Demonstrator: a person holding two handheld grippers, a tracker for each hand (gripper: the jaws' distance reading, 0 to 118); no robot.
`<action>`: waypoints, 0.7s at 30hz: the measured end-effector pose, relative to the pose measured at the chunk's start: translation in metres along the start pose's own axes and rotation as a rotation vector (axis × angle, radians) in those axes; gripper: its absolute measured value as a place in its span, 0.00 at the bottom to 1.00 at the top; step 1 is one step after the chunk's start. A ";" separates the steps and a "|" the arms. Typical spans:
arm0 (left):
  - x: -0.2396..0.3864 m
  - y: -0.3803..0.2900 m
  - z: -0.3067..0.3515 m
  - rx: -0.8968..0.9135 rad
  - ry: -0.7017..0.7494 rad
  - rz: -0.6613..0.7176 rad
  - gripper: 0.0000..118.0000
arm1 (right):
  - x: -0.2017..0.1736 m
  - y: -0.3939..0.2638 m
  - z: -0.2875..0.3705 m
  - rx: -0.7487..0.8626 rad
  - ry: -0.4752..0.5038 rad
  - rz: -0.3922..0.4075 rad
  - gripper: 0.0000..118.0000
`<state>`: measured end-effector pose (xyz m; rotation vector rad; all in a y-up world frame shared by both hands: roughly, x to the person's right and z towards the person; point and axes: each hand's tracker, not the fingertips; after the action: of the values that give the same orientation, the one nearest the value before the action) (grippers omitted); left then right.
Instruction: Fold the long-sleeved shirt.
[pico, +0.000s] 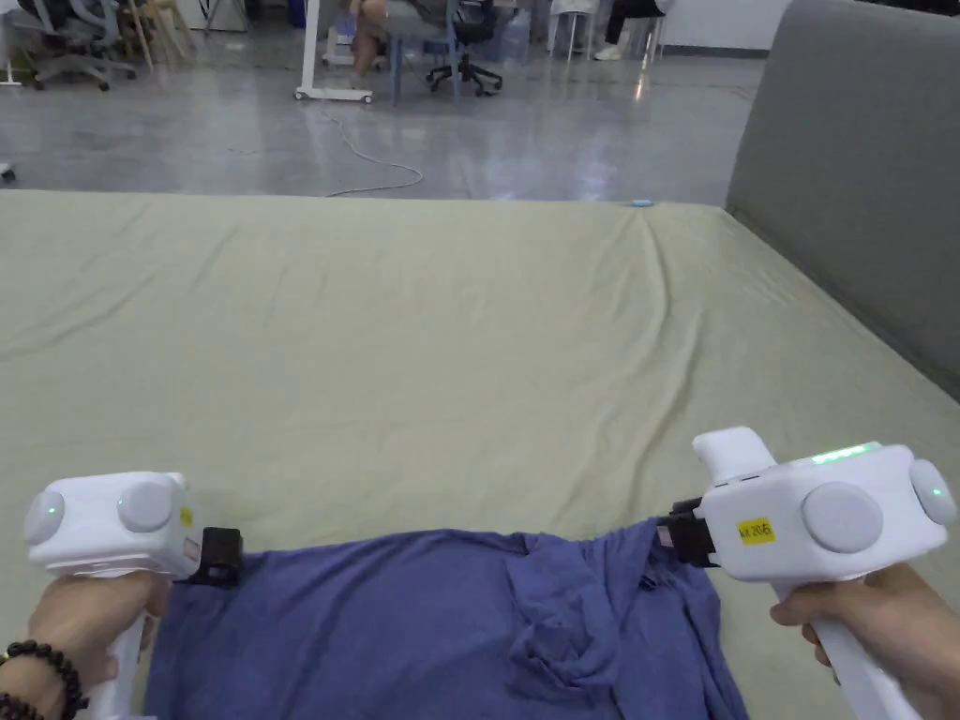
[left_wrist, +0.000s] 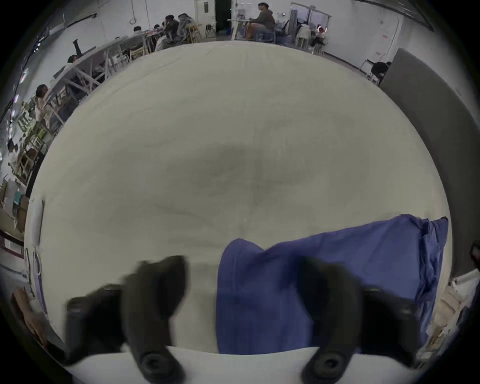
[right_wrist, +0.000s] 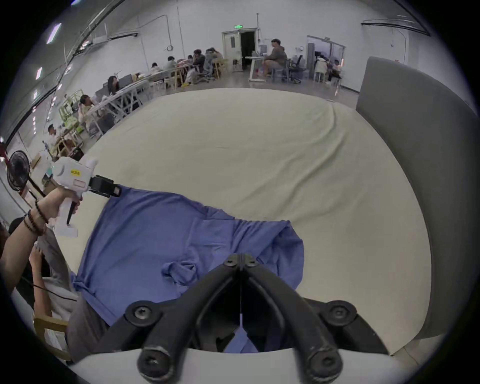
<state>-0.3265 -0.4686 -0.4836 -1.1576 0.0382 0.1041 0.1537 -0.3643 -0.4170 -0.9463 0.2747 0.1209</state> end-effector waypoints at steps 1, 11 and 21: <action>0.003 -0.002 0.002 0.005 0.006 -0.014 0.26 | 0.003 0.004 -0.006 -0.004 -0.004 0.000 0.00; 0.022 -0.011 0.033 0.063 -0.049 -0.118 0.00 | 0.048 0.055 -0.113 -0.210 -0.085 -0.143 0.73; 0.014 -0.011 0.036 0.060 -0.056 -0.116 0.00 | 0.045 0.052 -0.170 -0.324 -0.055 -0.251 0.08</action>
<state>-0.3119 -0.4388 -0.4601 -1.0937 -0.0748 0.0328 0.1552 -0.4734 -0.5649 -1.2885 0.0835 -0.0414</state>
